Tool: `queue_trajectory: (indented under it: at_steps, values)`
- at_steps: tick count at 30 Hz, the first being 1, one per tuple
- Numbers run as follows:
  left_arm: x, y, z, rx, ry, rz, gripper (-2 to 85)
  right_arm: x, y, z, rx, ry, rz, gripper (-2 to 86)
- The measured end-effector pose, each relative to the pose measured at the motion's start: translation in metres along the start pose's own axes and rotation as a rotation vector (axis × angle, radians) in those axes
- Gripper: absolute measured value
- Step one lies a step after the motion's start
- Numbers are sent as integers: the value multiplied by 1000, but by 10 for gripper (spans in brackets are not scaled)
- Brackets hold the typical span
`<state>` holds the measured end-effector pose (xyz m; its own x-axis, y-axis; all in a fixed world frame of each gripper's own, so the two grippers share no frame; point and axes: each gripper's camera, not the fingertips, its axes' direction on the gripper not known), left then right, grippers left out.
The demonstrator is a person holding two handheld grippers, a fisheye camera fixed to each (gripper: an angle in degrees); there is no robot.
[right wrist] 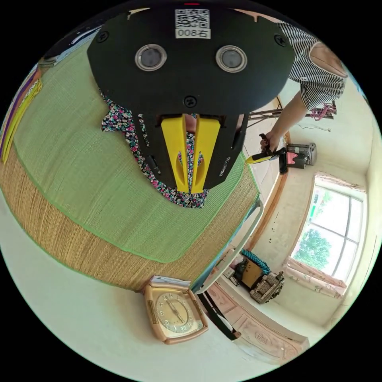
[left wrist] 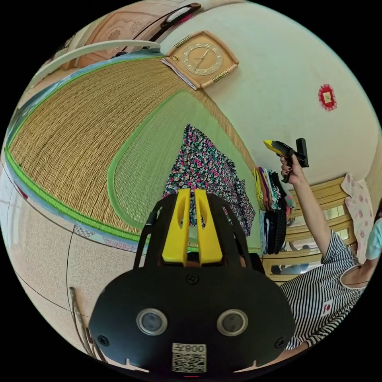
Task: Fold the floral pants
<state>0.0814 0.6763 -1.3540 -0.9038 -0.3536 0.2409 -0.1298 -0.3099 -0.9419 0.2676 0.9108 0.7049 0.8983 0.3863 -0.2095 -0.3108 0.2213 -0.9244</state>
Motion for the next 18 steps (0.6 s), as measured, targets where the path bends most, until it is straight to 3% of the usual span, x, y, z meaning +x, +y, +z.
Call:
queue_trajectory:
  at_steps: [5,8,13,18]
  values:
    - [-7,7,17,41,112,-30,39,69,99,-21,65,-66,128,9]
    - [12,2,46,-40,148,39,40,90,171,-39,91,-23,257,21]
    - [54,-14,105,-180,204,171,45,91,265,-51,100,50,450,49]
    - [103,-33,165,-279,228,282,49,67,290,-40,79,96,441,62]
